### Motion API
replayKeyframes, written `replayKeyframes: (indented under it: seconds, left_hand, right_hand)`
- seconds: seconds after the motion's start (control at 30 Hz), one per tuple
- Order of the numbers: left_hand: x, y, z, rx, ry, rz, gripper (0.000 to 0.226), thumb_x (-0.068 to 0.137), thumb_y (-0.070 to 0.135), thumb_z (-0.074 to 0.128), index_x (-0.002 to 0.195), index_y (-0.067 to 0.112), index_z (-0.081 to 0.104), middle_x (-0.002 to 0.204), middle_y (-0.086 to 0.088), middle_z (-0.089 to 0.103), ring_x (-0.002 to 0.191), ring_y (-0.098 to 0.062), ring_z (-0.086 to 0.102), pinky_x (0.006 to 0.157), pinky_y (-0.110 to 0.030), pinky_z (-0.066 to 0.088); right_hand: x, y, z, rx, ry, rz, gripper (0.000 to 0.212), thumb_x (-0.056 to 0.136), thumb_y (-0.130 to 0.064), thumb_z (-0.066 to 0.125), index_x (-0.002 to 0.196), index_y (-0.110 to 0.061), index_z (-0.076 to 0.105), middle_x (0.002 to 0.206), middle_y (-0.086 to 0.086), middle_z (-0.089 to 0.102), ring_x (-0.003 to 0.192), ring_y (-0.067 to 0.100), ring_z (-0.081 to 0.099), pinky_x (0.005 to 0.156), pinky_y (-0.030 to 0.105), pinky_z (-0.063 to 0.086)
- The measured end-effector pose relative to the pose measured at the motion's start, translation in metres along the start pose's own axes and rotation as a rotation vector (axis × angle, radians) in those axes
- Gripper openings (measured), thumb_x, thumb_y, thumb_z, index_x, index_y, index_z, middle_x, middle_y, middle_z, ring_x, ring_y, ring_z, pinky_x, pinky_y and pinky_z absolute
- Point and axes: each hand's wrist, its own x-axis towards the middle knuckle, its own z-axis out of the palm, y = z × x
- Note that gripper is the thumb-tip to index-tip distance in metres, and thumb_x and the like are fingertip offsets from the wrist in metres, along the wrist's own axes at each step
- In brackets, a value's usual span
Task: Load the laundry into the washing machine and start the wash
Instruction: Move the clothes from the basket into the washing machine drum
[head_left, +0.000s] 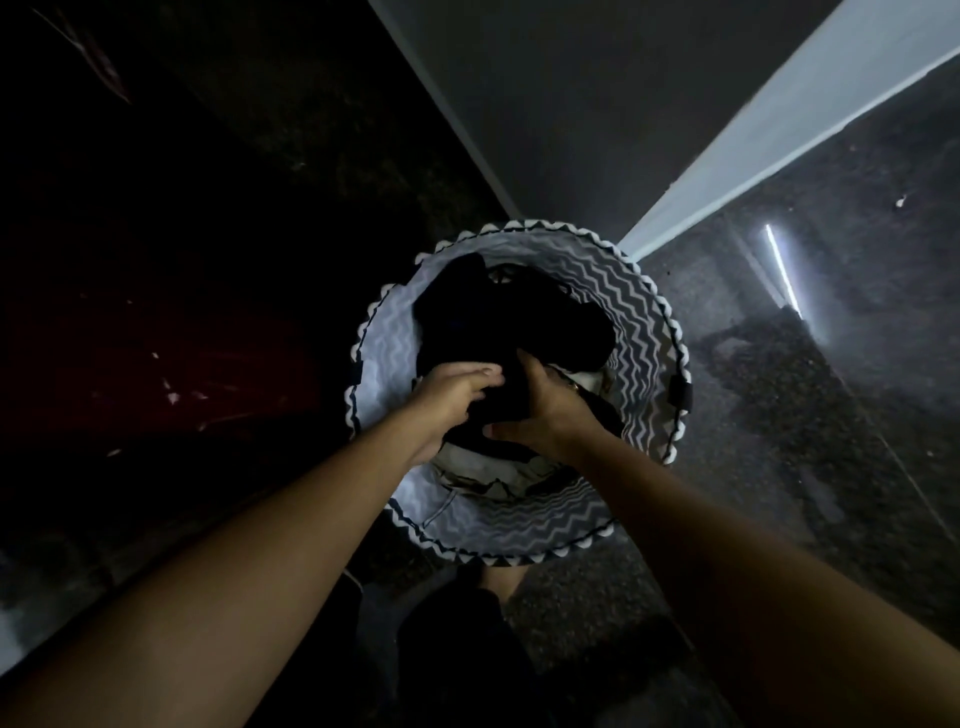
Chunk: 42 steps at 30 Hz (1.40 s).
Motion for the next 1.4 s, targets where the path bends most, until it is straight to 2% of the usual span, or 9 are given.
replayKeyframes:
  seconds: [0.13,0.27,0.43,0.57,0.73,0.97,1.1,1.23,1.4]
  left_hand:
    - [-0.008,0.0,-0.008,-0.152,0.047,0.0,0.027,0.1,0.017,0.053,0.125,0.02,0.064,0.124,0.0,0.068,0.113,-0.015,0.065,0.106,-0.04,0.044]
    - [-0.007,-0.009,-0.019,-0.121,0.133,-0.033,0.028,0.102,0.017,0.051,0.127,0.019,0.062,0.124,-0.001,0.064,0.111,-0.017,0.062,0.101,-0.038,0.049]
    - [-0.016,-0.013,-0.024,-0.096,0.232,-0.044,0.024,0.099,0.044,0.053,0.111,0.028,0.066,0.116,0.002,0.068,0.109,-0.019,0.062,0.089,-0.034,0.048]
    - [-0.027,0.002,-0.022,-0.247,0.079,-0.179,0.07,0.073,0.084,0.054,0.109,0.028,0.073,0.101,-0.001,0.077,0.093,-0.02,0.071,0.078,-0.035,0.056]
    - [-0.041,0.032,-0.012,-0.391,-0.279,-0.231,0.061,0.108,0.032,0.035,0.058,0.009,0.062,0.041,-0.001,0.051,0.035,-0.008,0.053,0.037,-0.015,0.041]
    - [-0.072,0.057,-0.009,-0.325,-0.074,0.083,0.021,0.097,0.028,0.063,0.111,0.018,0.073,0.107,-0.007,0.077,0.103,-0.027,0.072,0.083,-0.035,0.057]
    - [-0.112,0.056,-0.014,-0.063,-0.179,0.335,0.017,0.097,0.018,0.063,0.111,0.012,0.071,0.107,-0.001,0.075,0.105,-0.012,0.068,0.087,-0.02,0.052]
    - [-0.142,0.049,-0.017,0.257,-0.363,0.52,0.014,0.088,0.001,0.07,0.089,0.014,0.074,0.094,0.0,0.068,0.095,0.003,0.06,0.085,-0.009,0.043]
    - [-0.119,0.044,-0.049,0.401,-0.068,0.47,0.038,0.078,-0.008,0.061,0.086,0.027,0.073,0.099,0.006,0.069,0.097,-0.01,0.065,0.086,-0.029,0.053]
  right_hand:
    - [0.005,0.004,0.004,-0.237,-0.005,0.015,0.115,0.075,-0.043,0.083,0.16,-0.026,0.009,0.156,0.02,0.036,0.137,0.04,0.045,0.106,0.052,0.046]
    - [0.011,0.007,0.006,-0.251,-0.001,0.086,0.046,0.095,-0.025,0.062,0.139,-0.017,0.051,0.119,0.011,0.067,0.094,0.025,0.064,0.073,0.032,0.05]
    - [-0.013,-0.033,-0.007,0.791,-0.082,0.125,0.014,0.094,-0.012,0.065,0.106,-0.007,0.069,0.104,0.009,0.071,0.096,0.022,0.068,0.079,0.032,0.053]
    - [-0.057,-0.067,-0.023,1.242,-0.177,0.037,0.047,0.074,-0.017,0.05,0.114,0.003,0.066,0.111,0.021,0.065,0.102,0.035,0.06,0.093,0.049,0.045]
    - [-0.098,-0.081,-0.034,1.444,-0.324,0.018,0.041,0.079,-0.017,0.05,0.111,0.001,0.067,0.096,0.017,0.07,0.083,0.027,0.069,0.072,0.032,0.057]
    - [-0.087,-0.041,-0.035,0.878,0.406,0.286,0.046,0.078,-0.058,0.073,0.082,-0.012,0.069,0.083,0.008,0.077,0.086,0.033,0.073,0.08,0.047,0.059]
    - [-0.089,-0.044,-0.048,0.966,0.237,0.345,0.067,0.068,-0.082,0.065,0.113,-0.033,0.067,0.108,-0.005,0.073,0.1,0.023,0.068,0.087,0.043,0.057]
    - [-0.084,-0.063,-0.051,1.102,0.022,0.279,0.043,0.081,-0.032,0.072,0.117,-0.009,0.068,0.115,0.021,0.069,0.089,0.028,0.067,0.074,0.035,0.054]
    - [-0.096,-0.091,-0.064,1.137,0.19,0.243,0.026,0.083,0.008,0.045,0.088,-0.006,0.066,0.083,0.02,0.07,0.065,0.028,0.065,0.057,0.03,0.056]
